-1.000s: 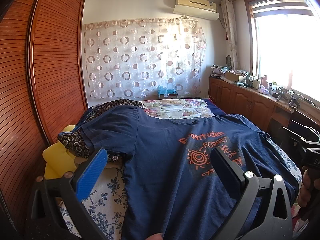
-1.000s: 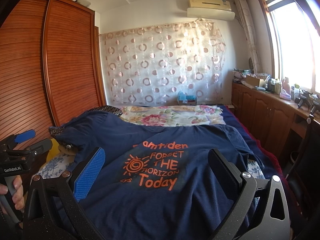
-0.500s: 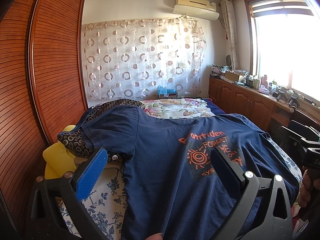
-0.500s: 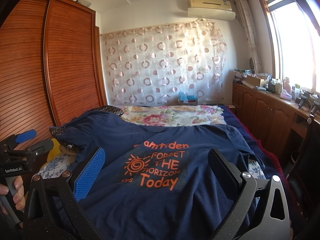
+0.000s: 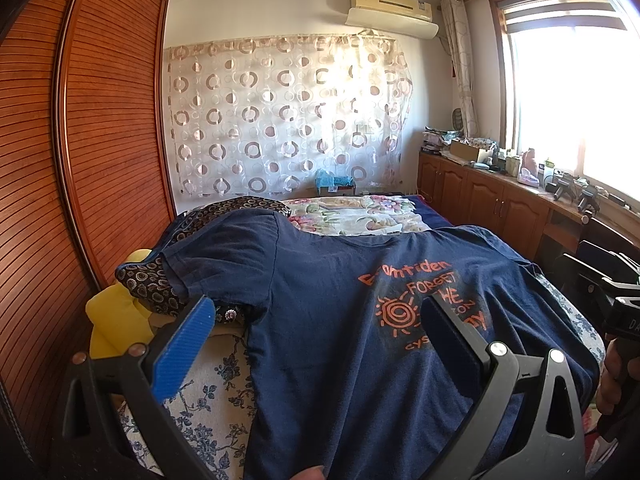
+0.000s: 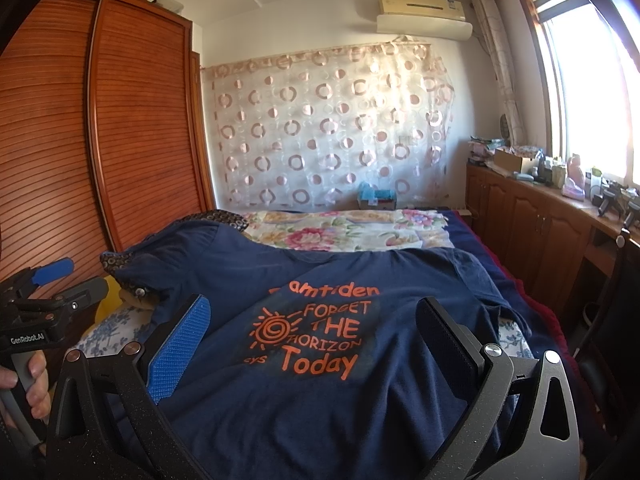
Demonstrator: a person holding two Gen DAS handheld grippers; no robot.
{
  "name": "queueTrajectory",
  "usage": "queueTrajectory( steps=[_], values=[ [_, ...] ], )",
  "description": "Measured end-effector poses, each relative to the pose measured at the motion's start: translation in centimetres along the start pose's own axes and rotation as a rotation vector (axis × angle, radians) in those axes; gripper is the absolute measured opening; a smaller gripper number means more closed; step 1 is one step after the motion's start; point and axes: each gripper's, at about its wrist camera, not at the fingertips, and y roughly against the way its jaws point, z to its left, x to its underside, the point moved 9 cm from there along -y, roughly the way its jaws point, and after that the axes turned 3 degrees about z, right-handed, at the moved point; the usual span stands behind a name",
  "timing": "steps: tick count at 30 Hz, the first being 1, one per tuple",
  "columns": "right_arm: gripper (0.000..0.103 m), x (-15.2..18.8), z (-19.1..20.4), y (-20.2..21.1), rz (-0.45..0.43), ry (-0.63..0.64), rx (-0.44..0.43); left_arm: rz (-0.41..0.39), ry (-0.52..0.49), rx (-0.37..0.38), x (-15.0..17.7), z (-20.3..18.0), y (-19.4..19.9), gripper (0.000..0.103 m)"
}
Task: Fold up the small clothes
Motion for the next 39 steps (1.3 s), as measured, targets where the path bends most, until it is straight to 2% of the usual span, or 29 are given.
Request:
queueTrajectory(
  steps=[6, 11, 21, 27, 30, 35, 38, 39],
  values=[
    [0.103, 1.0, 0.9, -1.9, 0.028, 0.001, -0.041, 0.029, 0.004, -0.005, 0.9, 0.8, -1.1, 0.103],
    [0.103, 1.8, 1.2, -2.3, 0.058, 0.020, -0.057, 0.074, -0.006, -0.037, 2.1, 2.2, -2.4, 0.103],
    [0.103, 4.4, 2.9, -5.3, 0.132, 0.069, -0.112, 0.128, 0.033, 0.006, 2.7, 6.1, -3.7, 0.103],
    [0.102, 6.3, 3.3, -7.0, 0.191, 0.065, -0.154, 0.139, 0.033, 0.004, 1.7, 9.1, -4.8, 0.103],
    [0.100, 6.5, 3.6, -7.4, 0.197, 0.061, -0.174, 0.133, 0.015, -0.034, 0.6, 11.0, -5.6, 0.103],
    [0.098, 6.5, 4.8, -8.3, 0.218, 0.076, -0.215, 0.134, 0.018, -0.030, -1.6, 13.8, -7.4, 0.103],
    [0.098, 6.4, 5.6, -8.8, 0.228, 0.086, -0.244, 0.161, 0.043, -0.003, -2.3, 15.4, -9.2, 0.097],
    [0.098, 6.4, 5.9, -8.9, 0.233, 0.089, -0.254, 0.169, 0.050, 0.005, -2.3, 15.7, -9.6, 0.092]
  ],
)
